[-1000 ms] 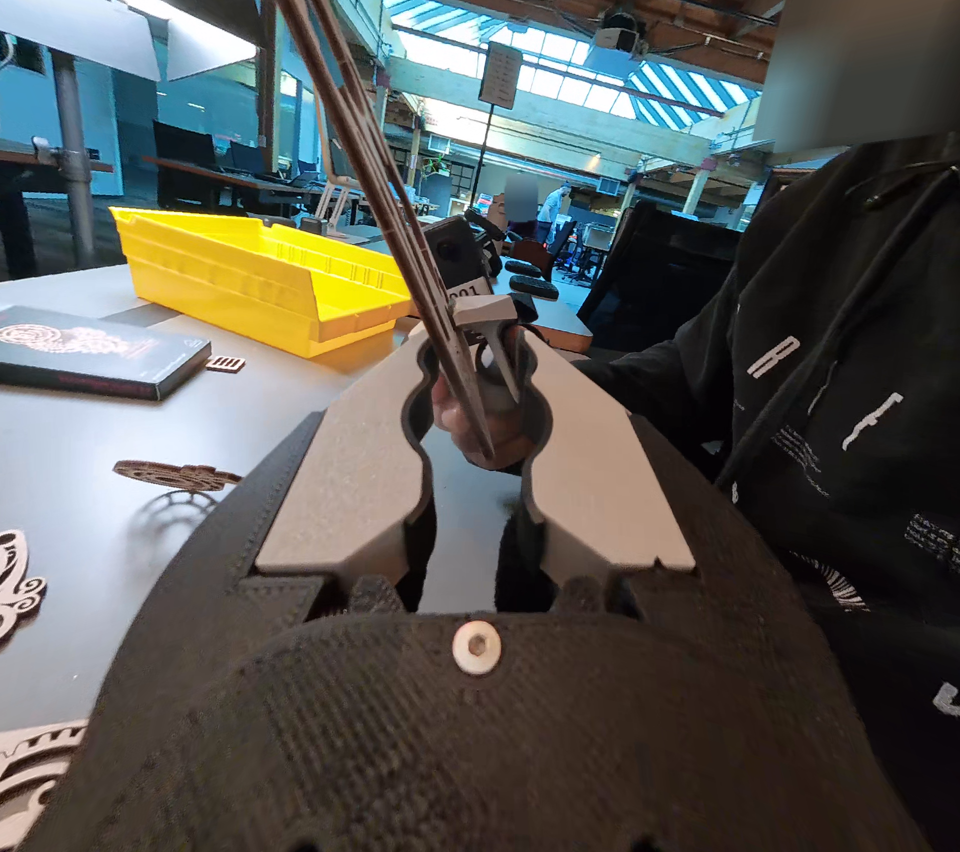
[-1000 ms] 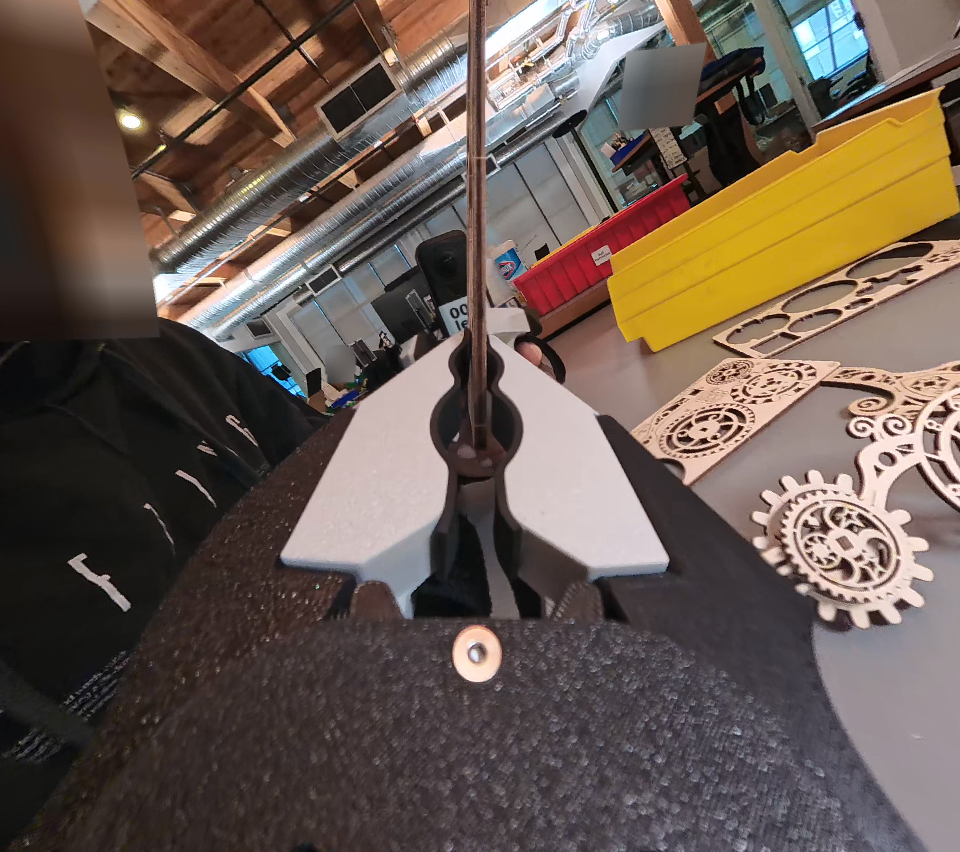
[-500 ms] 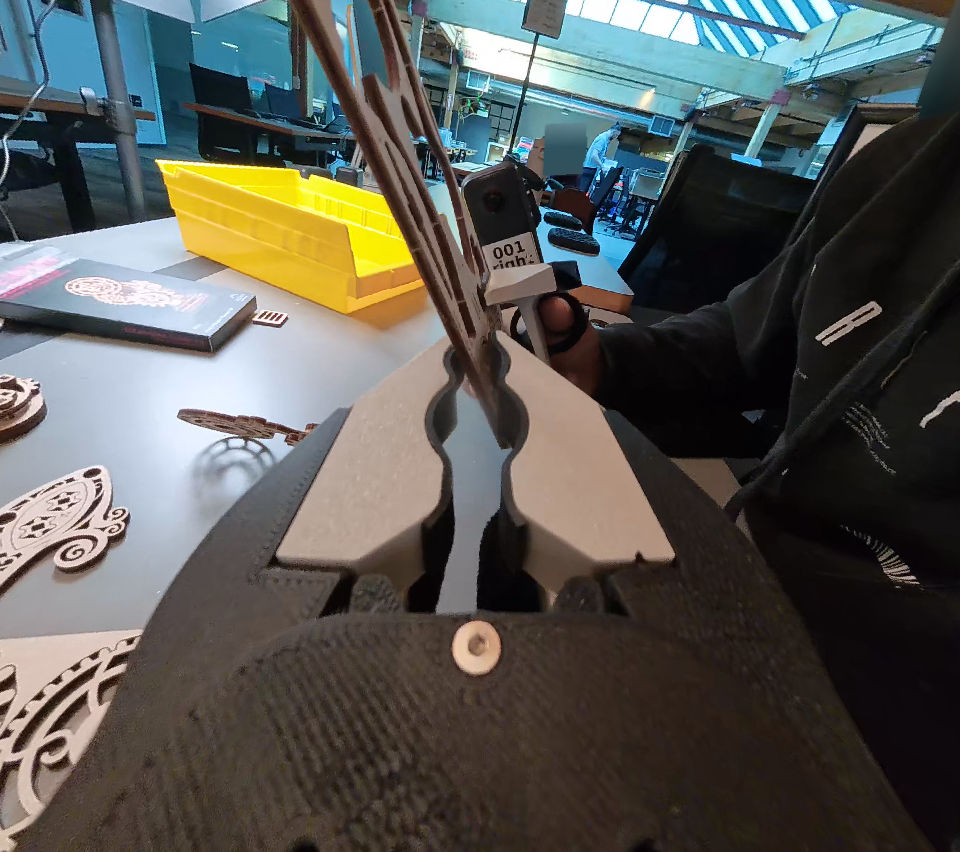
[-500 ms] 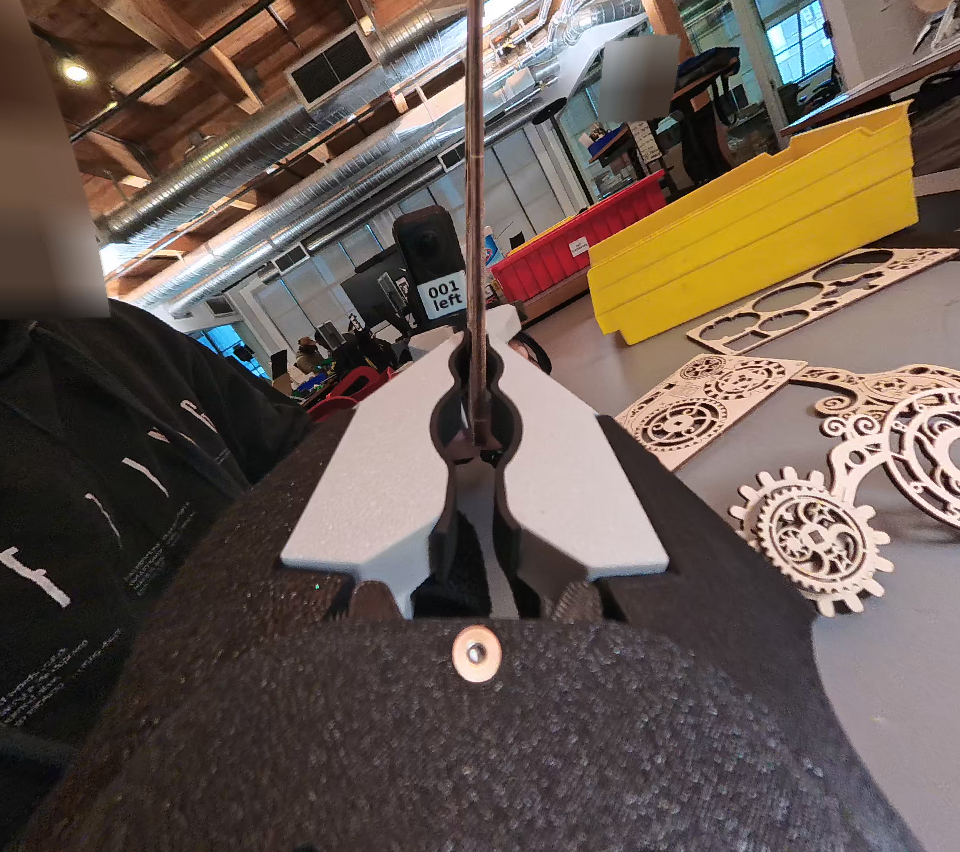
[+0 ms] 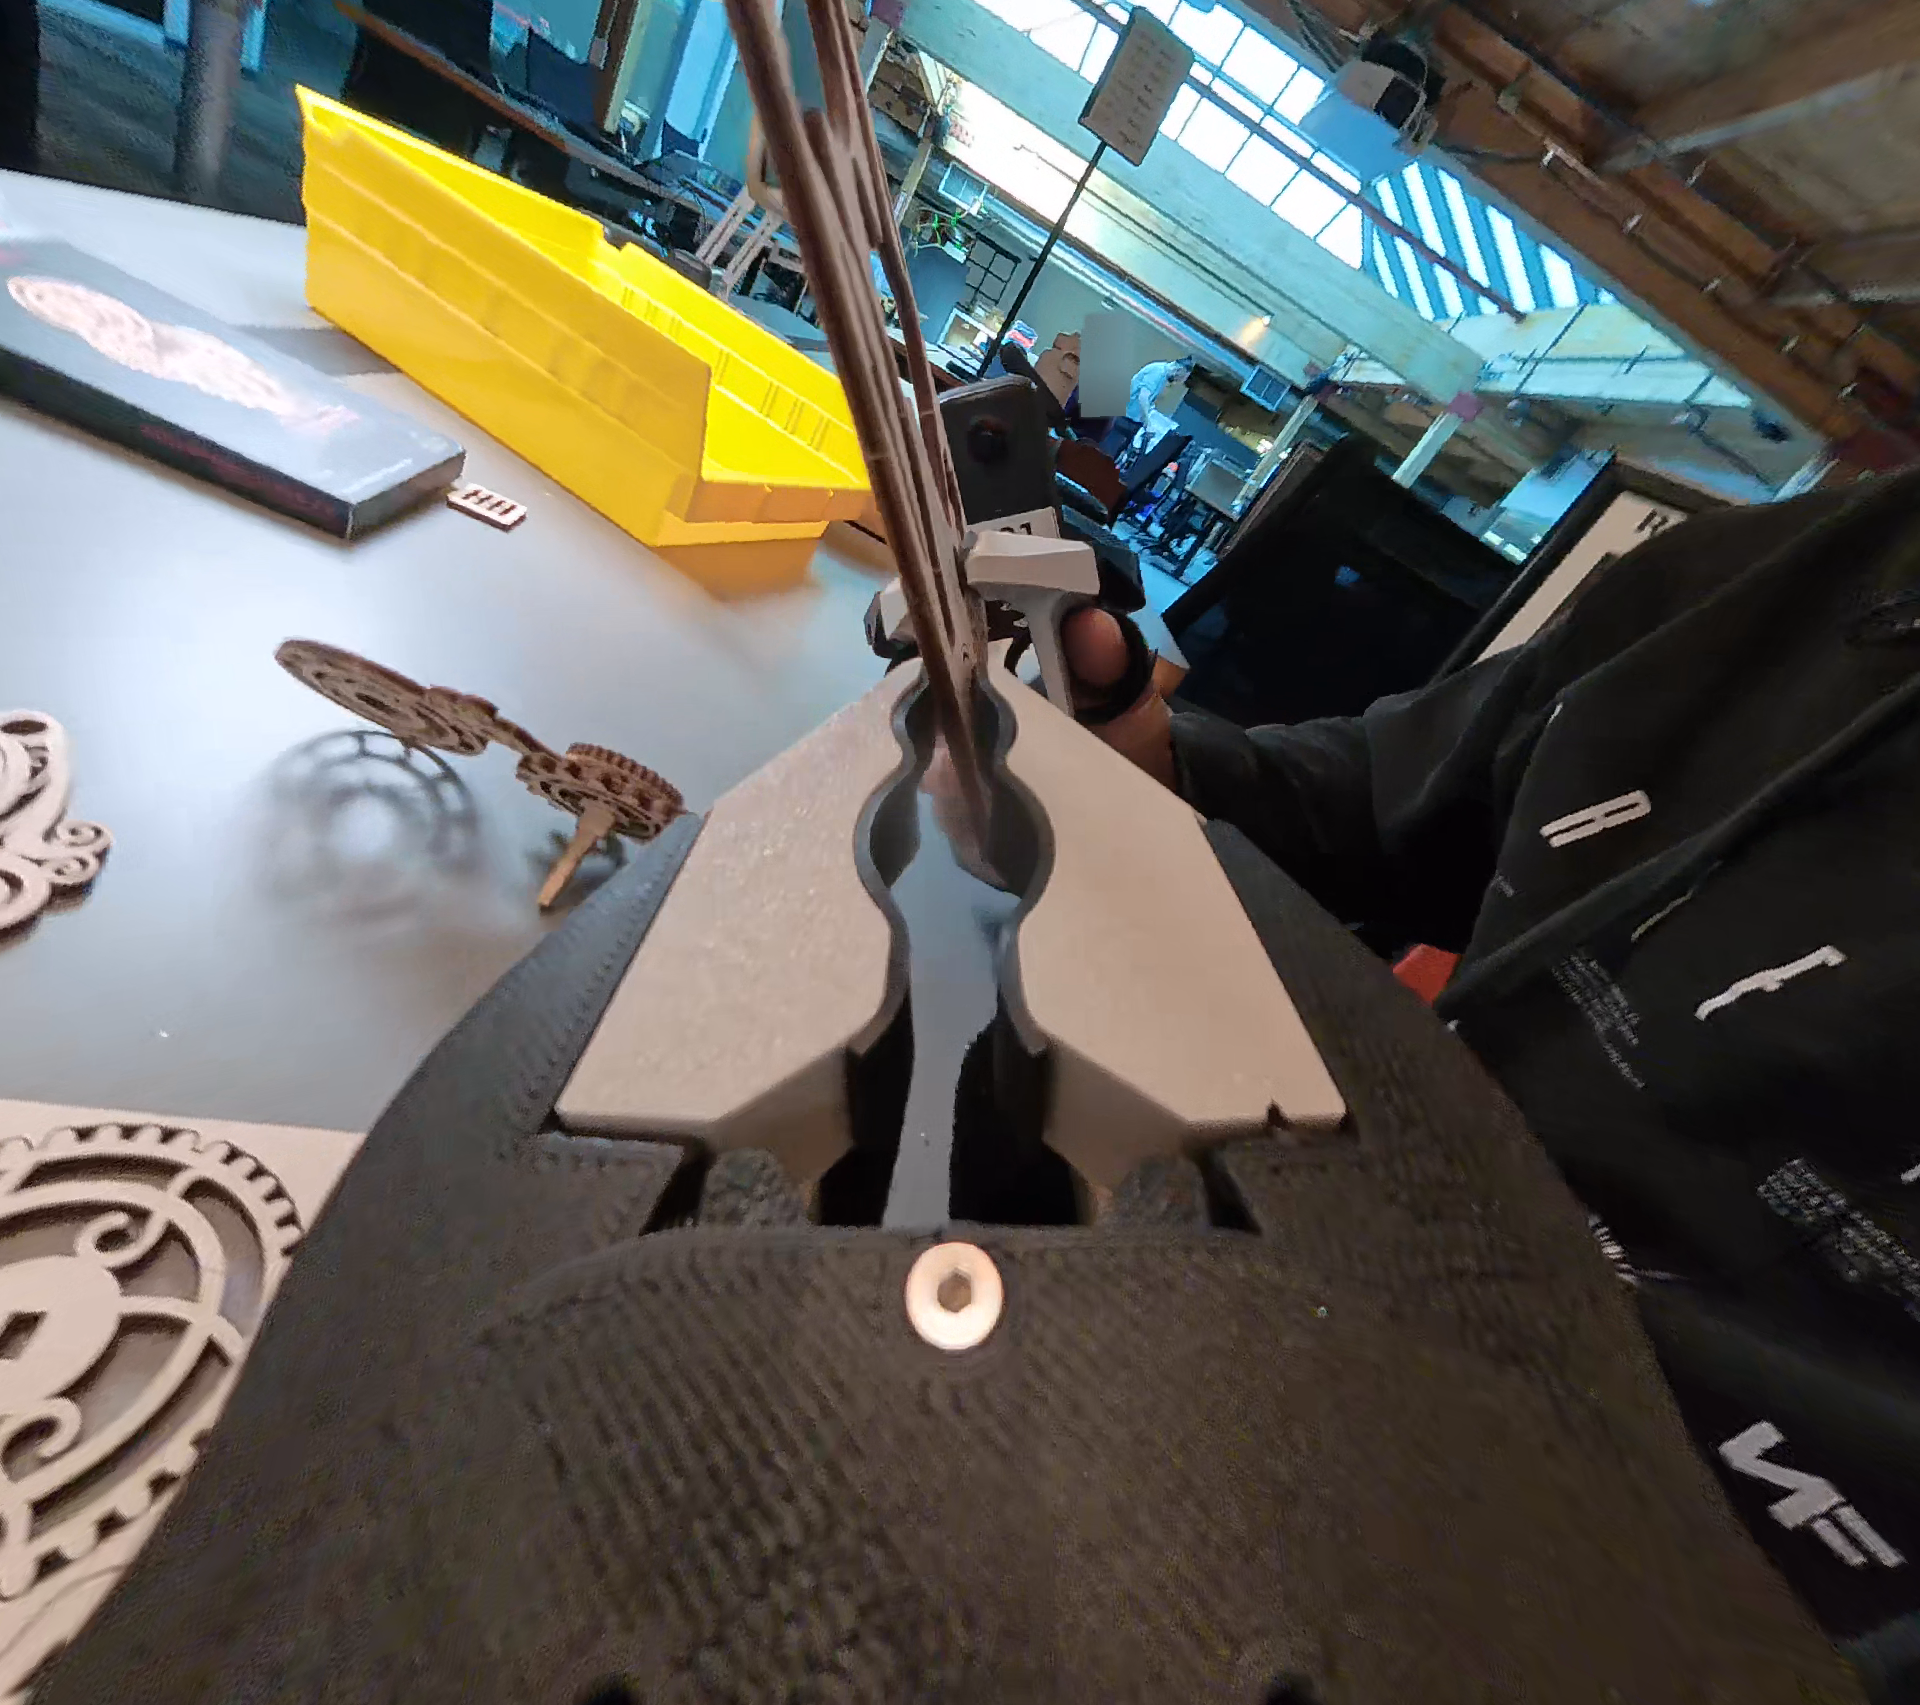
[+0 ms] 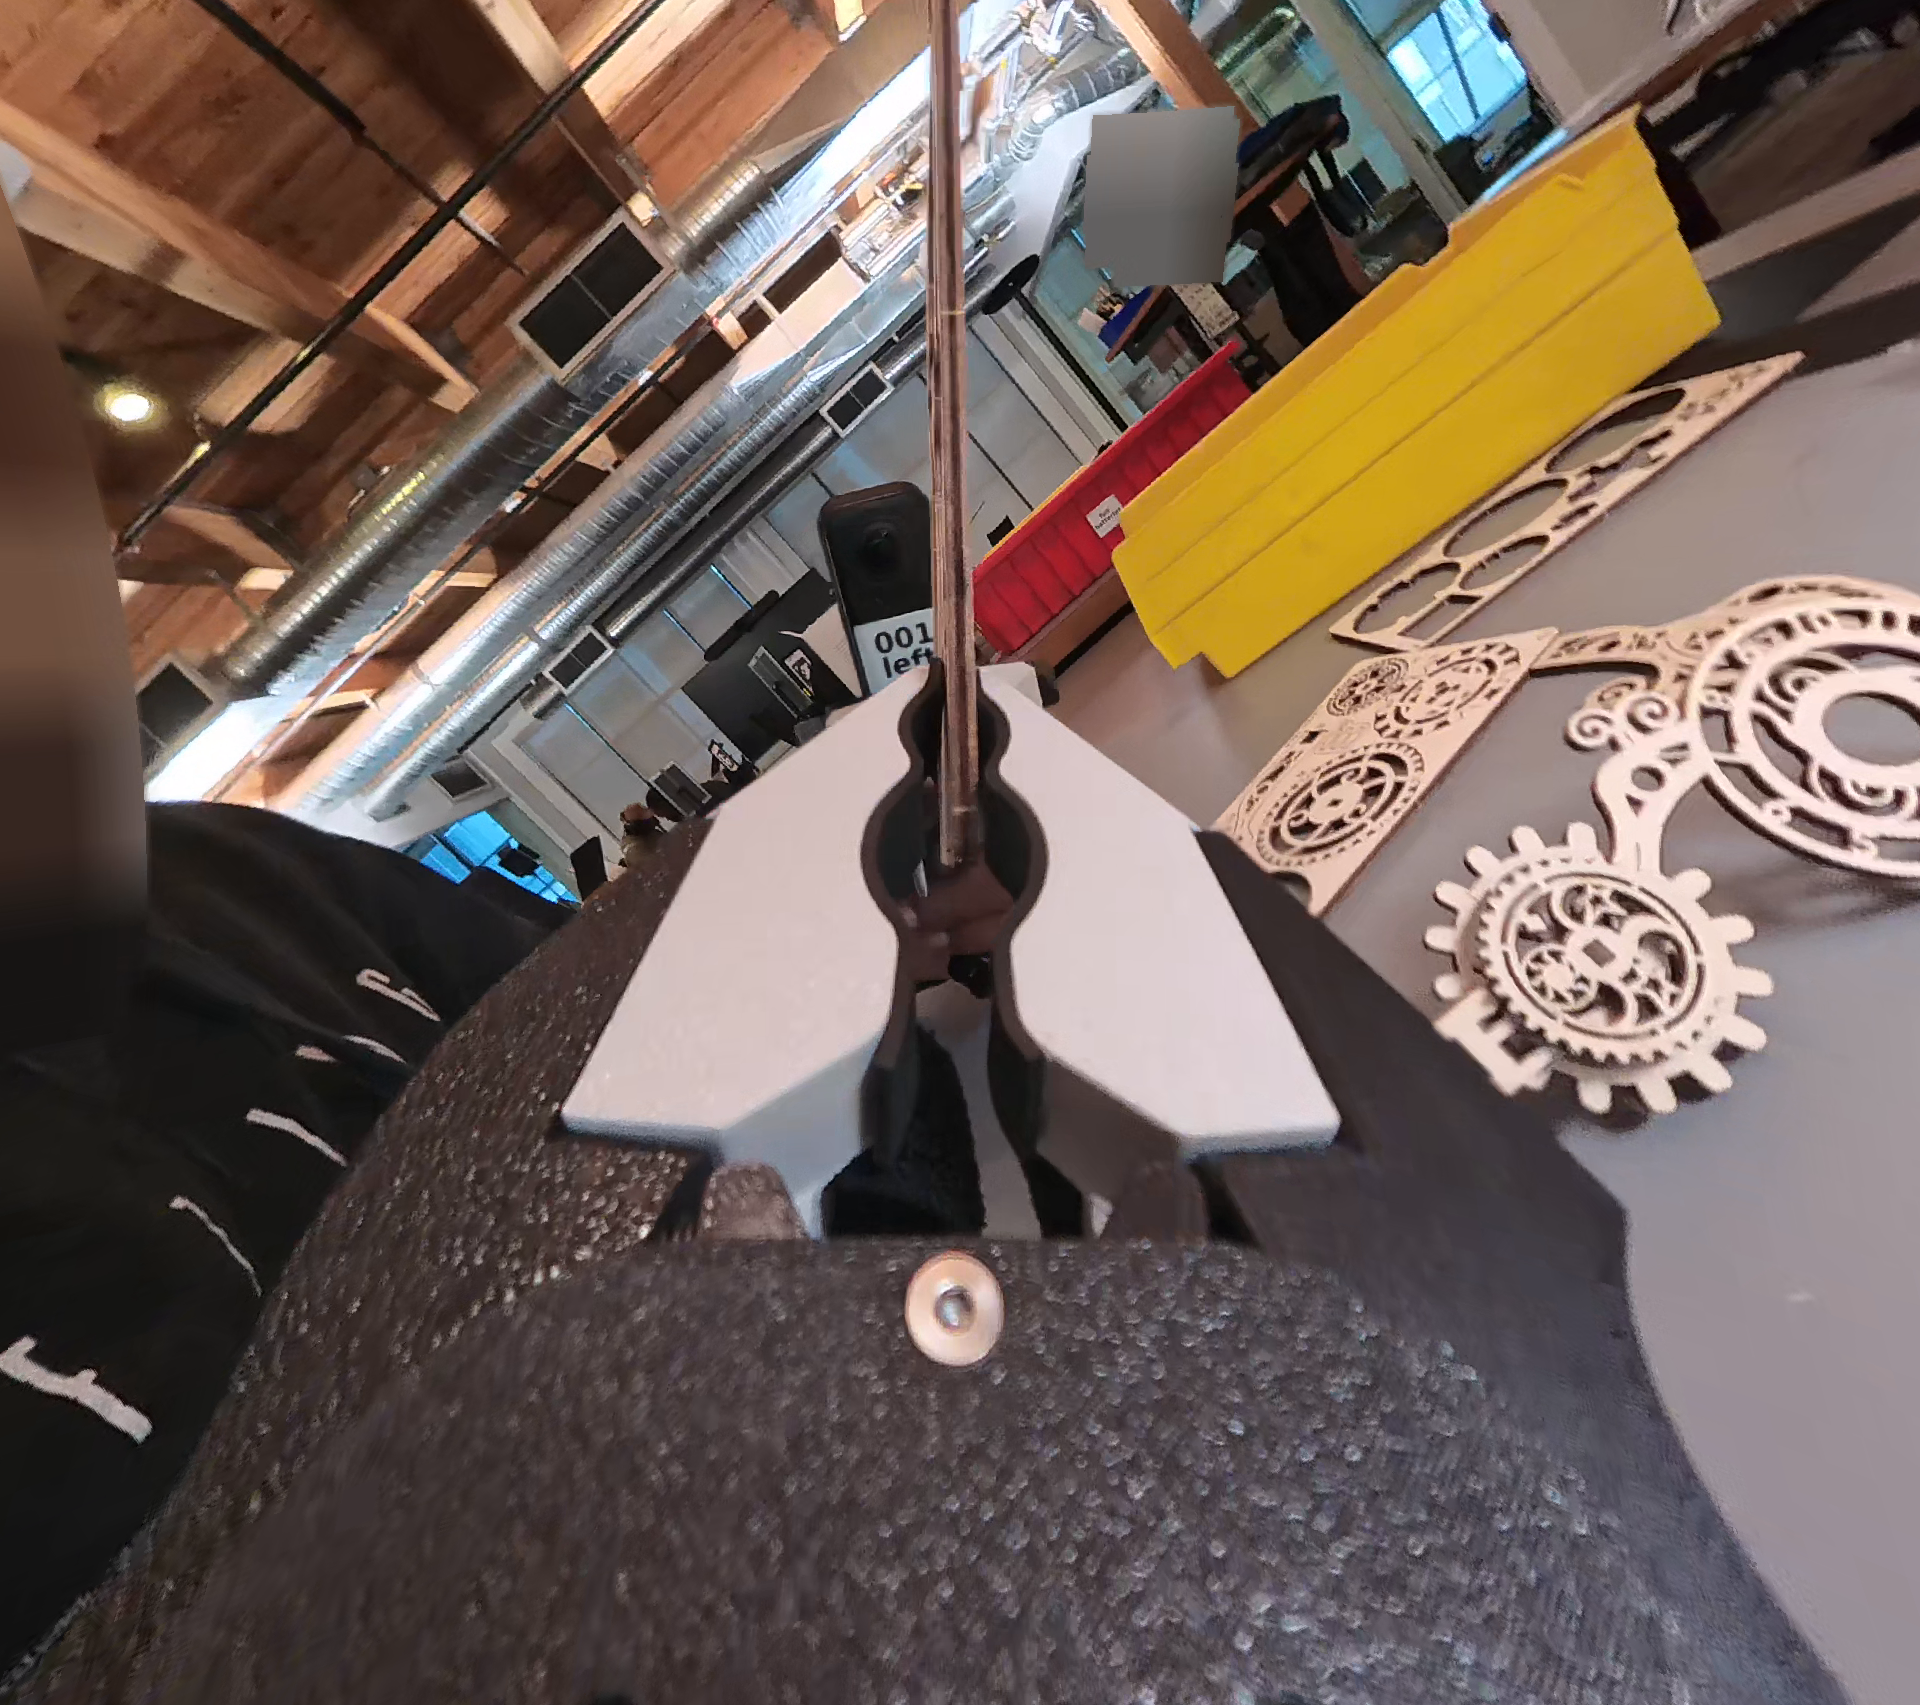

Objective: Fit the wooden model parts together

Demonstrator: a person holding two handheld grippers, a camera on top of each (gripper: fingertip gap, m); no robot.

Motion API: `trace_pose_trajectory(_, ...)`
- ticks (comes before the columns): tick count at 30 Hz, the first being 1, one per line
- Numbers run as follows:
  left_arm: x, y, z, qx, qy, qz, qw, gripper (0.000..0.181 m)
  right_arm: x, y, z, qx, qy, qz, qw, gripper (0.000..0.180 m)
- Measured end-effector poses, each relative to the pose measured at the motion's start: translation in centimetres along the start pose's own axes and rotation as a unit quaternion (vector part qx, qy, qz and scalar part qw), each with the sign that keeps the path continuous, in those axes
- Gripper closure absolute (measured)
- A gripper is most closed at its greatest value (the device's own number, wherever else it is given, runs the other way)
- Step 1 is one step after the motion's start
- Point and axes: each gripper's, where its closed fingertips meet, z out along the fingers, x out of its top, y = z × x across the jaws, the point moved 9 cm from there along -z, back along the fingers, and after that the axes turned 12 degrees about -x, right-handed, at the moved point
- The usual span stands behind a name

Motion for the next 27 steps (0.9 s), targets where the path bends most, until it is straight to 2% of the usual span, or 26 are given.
trace_pose_trajectory(7, -0.3, -1.4, -1.3, -0.041, 0.079, -0.146, 0.985, 0.18, 0.2, 0.7, -0.2, -0.011, -0.009, 0.015, 1.0, 0.175)
trace_pose_trajectory(10, -0.4, -1.9, -1.8, -0.045, 0.103, -0.181, 0.977, 0.18, 0.4, 1.0, -0.3, -0.018, -0.007, 0.012, 1.0, 0.172)
trace_pose_trajectory(17, -0.6, -2.4, -2.0, -0.051, 0.116, -0.207, 0.97, 0.179, 0.3, 1.0, -0.3, -0.041, -0.018, -0.016, 0.999, 0.178)
trace_pose_trajectory(21, -0.1, -2.2, -2.2, -0.062, 0.133, -0.195, 0.97, 0.167, 0.5, 1.3, -0.5, -0.037, -0.011, 0.006, 0.999, 0.178)
trace_pose_trajectory(27, 0.1, -2.4, -2.6, -0.067, 0.152, -0.198, 0.966, 0.163, 0.6, 1.5, -0.8, -0.035, -0.006, 0.027, 0.999, 0.179)
